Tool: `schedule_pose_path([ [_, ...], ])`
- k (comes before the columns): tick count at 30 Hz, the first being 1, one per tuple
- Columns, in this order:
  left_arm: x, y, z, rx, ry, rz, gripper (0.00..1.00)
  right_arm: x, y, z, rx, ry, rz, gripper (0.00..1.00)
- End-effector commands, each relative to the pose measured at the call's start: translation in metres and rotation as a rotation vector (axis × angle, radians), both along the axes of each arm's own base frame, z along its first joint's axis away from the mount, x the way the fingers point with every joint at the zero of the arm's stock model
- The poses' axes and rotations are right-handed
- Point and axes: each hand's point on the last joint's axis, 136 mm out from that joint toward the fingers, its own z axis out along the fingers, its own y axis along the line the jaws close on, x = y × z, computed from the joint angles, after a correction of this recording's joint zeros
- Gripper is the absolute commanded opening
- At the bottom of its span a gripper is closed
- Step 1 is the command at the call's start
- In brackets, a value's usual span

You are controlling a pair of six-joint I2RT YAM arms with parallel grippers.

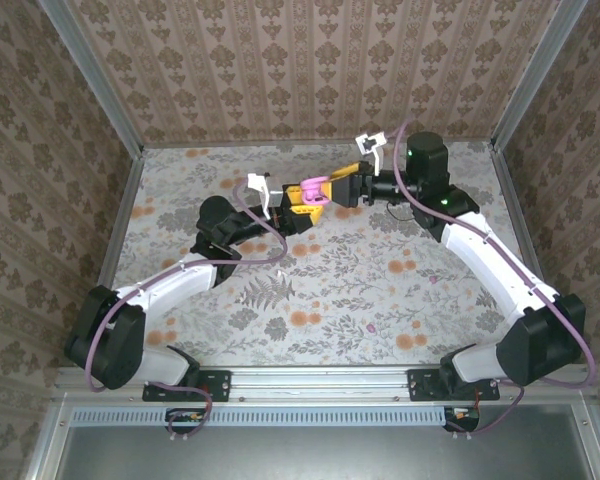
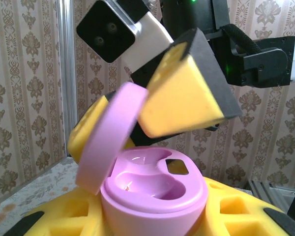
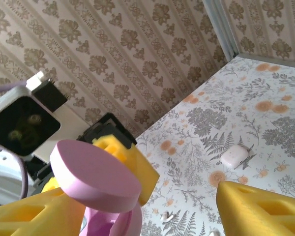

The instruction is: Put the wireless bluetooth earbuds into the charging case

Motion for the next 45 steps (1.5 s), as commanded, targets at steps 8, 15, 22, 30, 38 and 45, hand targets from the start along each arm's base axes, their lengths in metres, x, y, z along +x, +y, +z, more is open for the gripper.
schedule_pose_path([
  [8, -0.003, 0.001, 0.008, -0.013, -0.041, 0.008, 0.27, -0.005, -0.007, 0.032, 0.060, 0.077, -0.049, 0.75],
  [15, 0.000, 0.002, 0.007, -0.013, -0.040, 0.030, 0.27, -0.021, -0.044, 0.062, 0.085, -0.025, -0.189, 0.77],
  [22, -0.001, 0.006, 0.010, -0.016, -0.047, 0.040, 0.27, 0.009, -0.178, -0.057, -0.055, 0.364, -0.816, 0.63],
  [30, -0.007, 0.009, 0.013, -0.011, -0.057, 0.041, 0.27, -0.046, -0.281, -0.248, -0.148, 0.957, -1.167, 0.53],
  [38, -0.008, 0.010, 0.014, -0.009, -0.061, 0.042, 0.27, -0.075, -0.287, -0.302, -0.323, 1.116, -1.170, 0.46],
  [45, -0.008, 0.010, 0.012, -0.006, -0.053, 0.046, 0.27, -0.078, -0.285, -0.322, -0.398, 1.164, -1.110, 0.42],
])
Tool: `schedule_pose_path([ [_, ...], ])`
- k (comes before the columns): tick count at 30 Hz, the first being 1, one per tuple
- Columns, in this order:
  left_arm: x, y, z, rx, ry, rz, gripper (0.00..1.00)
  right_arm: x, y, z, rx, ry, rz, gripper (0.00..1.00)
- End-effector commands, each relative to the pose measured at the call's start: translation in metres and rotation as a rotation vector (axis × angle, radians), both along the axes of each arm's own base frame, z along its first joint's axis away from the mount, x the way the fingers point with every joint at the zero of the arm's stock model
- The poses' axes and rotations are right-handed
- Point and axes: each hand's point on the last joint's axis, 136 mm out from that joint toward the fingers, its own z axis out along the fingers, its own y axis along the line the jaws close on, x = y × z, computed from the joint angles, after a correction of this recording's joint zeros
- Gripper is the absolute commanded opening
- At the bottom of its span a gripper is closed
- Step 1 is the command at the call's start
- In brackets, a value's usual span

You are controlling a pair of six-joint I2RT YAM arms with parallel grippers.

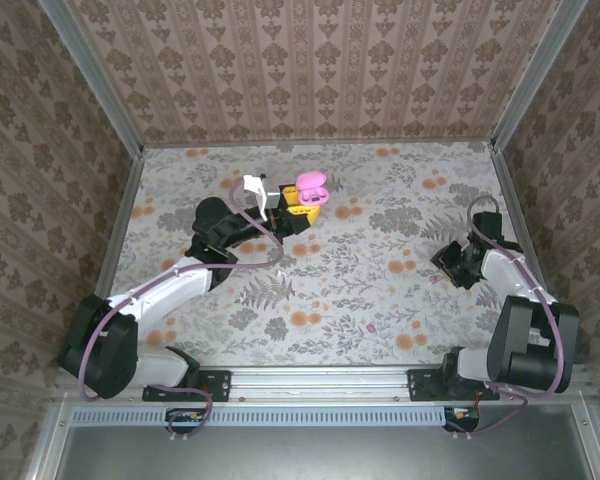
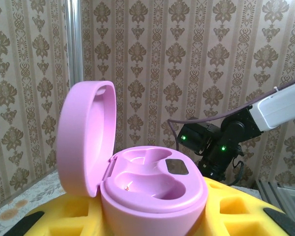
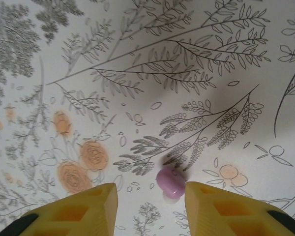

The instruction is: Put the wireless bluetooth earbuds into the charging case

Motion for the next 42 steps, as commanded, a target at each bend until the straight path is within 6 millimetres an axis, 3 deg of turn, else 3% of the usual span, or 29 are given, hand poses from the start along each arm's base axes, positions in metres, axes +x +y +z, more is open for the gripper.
schedule_pose_path([
  [1, -0.005, 0.004, 0.009, -0.016, -0.044, 0.007, 0.27, -0.013, 0.001, -0.018, -0.012, 0.090, 0.051, 0.42],
  [13, -0.004, 0.003, 0.009, -0.014, -0.036, 0.006, 0.27, -0.003, 0.019, -0.032, 0.017, 0.156, 0.168, 0.38],
  [33, -0.004, 0.002, 0.009, -0.011, -0.026, -0.001, 0.27, -0.007, 0.045, -0.030, -0.002, 0.182, 0.218, 0.30],
  [42, -0.004, 0.002, 0.011, -0.015, -0.025, 0.002, 0.27, 0.013, 0.082, -0.026, 0.027, 0.132, 0.253, 0.29],
])
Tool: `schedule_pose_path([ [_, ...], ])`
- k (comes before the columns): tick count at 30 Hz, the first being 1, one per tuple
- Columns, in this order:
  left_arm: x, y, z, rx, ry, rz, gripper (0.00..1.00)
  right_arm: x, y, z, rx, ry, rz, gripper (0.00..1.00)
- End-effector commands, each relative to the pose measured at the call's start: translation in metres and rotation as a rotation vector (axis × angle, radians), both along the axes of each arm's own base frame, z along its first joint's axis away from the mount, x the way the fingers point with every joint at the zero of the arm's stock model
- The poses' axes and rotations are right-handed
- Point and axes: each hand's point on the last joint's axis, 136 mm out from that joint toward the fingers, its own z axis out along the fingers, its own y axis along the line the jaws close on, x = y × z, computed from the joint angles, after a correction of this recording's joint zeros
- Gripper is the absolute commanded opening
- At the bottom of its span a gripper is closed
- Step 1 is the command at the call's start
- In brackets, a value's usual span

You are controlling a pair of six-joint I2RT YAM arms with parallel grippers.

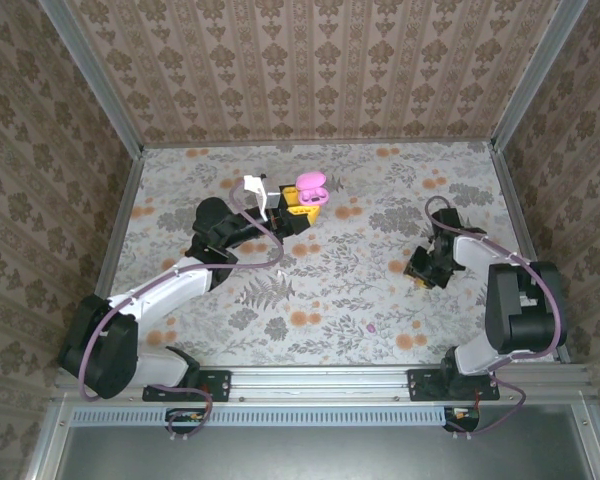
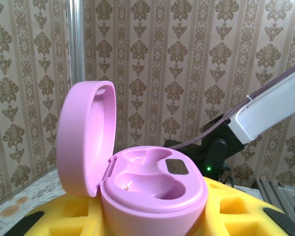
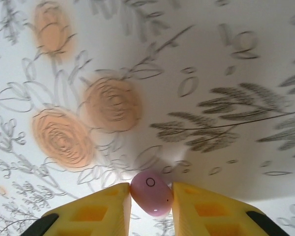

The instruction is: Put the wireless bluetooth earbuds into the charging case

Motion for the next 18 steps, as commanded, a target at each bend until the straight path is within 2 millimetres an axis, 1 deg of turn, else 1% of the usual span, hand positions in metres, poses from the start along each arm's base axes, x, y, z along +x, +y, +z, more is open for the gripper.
schedule_pose_path([
  [1, -0.005, 0.003, 0.012, -0.018, -0.033, -0.002, 0.27, 0.015, 0.015, 0.005, 0.015, -0.025, -0.016, 0.28],
  [2, -0.005, 0.003, 0.013, -0.018, -0.032, -0.002, 0.27, 0.015, 0.019, 0.003, 0.017, -0.015, -0.013, 0.28],
  [3, -0.006, 0.003, 0.013, -0.017, -0.032, -0.004, 0.27, 0.021, 0.024, 0.003, 0.021, -0.039, -0.006, 0.28],
  [5, -0.006, 0.003, 0.014, -0.016, -0.034, -0.003, 0.27, 0.024, 0.032, 0.001, 0.026, -0.037, 0.004, 0.28],
  [9, -0.006, 0.003, 0.013, -0.013, -0.030, -0.001, 0.27, 0.027, 0.043, 0.000, 0.039, -0.043, 0.003, 0.28],
  [14, -0.005, 0.003, 0.013, -0.011, -0.031, 0.001, 0.27, 0.031, 0.045, 0.003, 0.040, -0.055, 0.014, 0.29],
  [18, -0.005, 0.003, 0.014, -0.011, -0.034, 0.002, 0.27, 0.030, 0.045, 0.000, 0.028, -0.040, 0.046, 0.31],
])
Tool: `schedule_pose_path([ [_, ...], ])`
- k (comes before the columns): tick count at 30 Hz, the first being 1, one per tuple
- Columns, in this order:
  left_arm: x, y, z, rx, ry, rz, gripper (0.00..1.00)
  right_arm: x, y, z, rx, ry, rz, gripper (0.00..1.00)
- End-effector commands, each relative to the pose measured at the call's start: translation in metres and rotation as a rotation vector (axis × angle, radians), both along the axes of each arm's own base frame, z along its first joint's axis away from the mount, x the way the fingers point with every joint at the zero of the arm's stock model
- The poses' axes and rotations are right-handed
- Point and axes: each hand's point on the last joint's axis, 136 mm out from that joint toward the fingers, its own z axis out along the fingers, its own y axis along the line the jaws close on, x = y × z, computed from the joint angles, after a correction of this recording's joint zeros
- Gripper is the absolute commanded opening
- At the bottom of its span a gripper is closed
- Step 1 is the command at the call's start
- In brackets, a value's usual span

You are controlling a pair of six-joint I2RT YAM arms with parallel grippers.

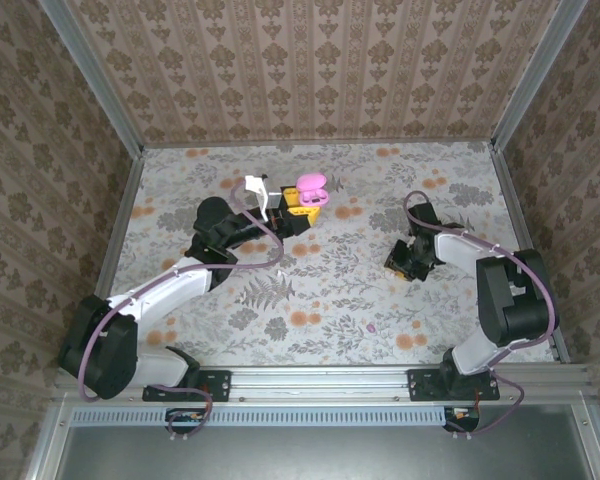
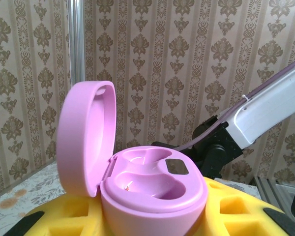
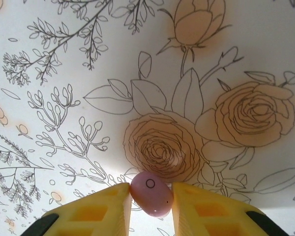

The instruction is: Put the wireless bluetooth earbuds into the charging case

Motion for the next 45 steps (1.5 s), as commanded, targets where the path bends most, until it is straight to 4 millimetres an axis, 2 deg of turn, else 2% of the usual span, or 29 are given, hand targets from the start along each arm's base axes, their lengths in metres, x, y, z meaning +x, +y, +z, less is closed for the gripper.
schedule_pose_path([
  [1, -0.006, 0.003, 0.019, -0.029, -0.060, 0.001, 0.27, 0.004, 0.002, -0.001, -0.007, 0.012, 0.026, 0.31],
  [13, -0.004, 0.003, 0.016, -0.022, -0.053, 0.009, 0.26, 0.002, 0.001, 0.001, -0.040, 0.070, 0.155, 0.38],
  [19, -0.004, 0.003, 0.016, -0.020, -0.053, 0.014, 0.26, -0.004, 0.005, 0.005, -0.011, 0.084, 0.140, 0.42],
  [23, -0.003, 0.003, 0.016, -0.019, -0.054, 0.012, 0.26, -0.010, 0.008, 0.004, 0.015, 0.076, 0.117, 0.42],
  [28, -0.003, 0.002, 0.014, -0.018, -0.050, 0.009, 0.26, -0.009, 0.017, 0.004, 0.064, 0.057, 0.115, 0.41],
  [40, -0.003, 0.003, 0.016, -0.019, -0.050, 0.012, 0.26, 0.008, 0.039, 0.013, 0.131, -0.004, 0.141, 0.40],
  [45, -0.004, 0.003, 0.016, -0.017, -0.051, 0.011, 0.26, 0.003, 0.033, 0.016, 0.090, 0.010, 0.148, 0.40],
])
